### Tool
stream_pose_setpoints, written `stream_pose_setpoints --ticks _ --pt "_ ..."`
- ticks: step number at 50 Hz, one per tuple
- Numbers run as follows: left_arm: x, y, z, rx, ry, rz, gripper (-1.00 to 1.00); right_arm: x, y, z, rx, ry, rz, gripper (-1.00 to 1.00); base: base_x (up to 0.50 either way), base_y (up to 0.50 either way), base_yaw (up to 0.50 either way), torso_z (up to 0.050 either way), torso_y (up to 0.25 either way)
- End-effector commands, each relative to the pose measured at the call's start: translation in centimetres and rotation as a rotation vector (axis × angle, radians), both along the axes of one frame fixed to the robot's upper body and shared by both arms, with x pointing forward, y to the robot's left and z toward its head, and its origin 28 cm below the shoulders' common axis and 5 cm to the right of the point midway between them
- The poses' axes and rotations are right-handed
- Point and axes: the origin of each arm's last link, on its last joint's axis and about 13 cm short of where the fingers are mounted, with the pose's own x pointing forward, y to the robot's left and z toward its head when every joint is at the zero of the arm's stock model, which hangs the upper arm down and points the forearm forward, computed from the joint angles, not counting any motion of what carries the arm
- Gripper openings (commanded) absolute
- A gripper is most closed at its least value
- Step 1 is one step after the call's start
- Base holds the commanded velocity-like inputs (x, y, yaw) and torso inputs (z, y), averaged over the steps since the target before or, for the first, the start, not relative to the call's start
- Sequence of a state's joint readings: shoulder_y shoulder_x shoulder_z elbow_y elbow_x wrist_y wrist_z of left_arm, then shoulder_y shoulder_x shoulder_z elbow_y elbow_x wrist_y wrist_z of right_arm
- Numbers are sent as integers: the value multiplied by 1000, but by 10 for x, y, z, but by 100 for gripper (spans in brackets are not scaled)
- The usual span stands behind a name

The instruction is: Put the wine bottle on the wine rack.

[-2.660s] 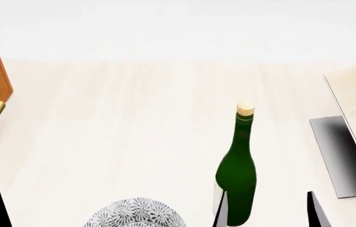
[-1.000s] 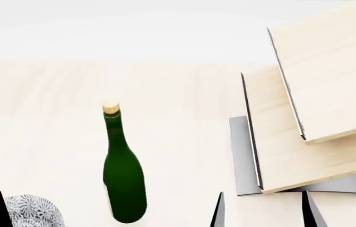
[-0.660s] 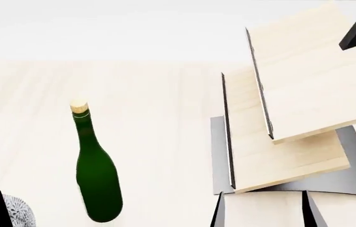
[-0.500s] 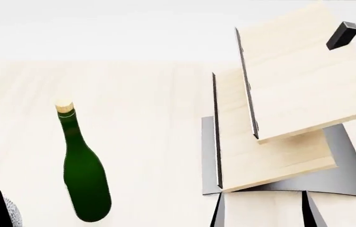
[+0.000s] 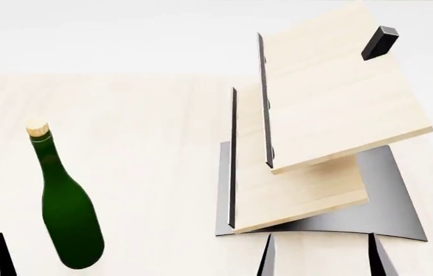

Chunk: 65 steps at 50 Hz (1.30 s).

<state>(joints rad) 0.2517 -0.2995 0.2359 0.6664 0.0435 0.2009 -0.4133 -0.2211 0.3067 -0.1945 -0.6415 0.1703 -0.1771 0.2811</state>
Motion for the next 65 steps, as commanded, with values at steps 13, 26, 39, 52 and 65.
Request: stream_pose_setpoints --ticks 13,26,39,52,65 --pt "0 0 0 0 0 -2 100 1 1 0 -10 17 -16 100 0 0 0 0 0" --pt "0 0 0 0 0 -1 100 1 1 0 -3 27 -9 100 0 0 0 0 0" --pt "0 0 0 0 1 -3 100 1 0 0 1 30 -7 100 6 0 0 0 0" --pt "0 0 0 0 1 -3 100 1 1 -1 3 30 -4 100 38 0 0 0 0" --pt "1 -1 -2 1 3 -4 100 1 1 -1 2 30 -4 100 38 0 0 0 0"
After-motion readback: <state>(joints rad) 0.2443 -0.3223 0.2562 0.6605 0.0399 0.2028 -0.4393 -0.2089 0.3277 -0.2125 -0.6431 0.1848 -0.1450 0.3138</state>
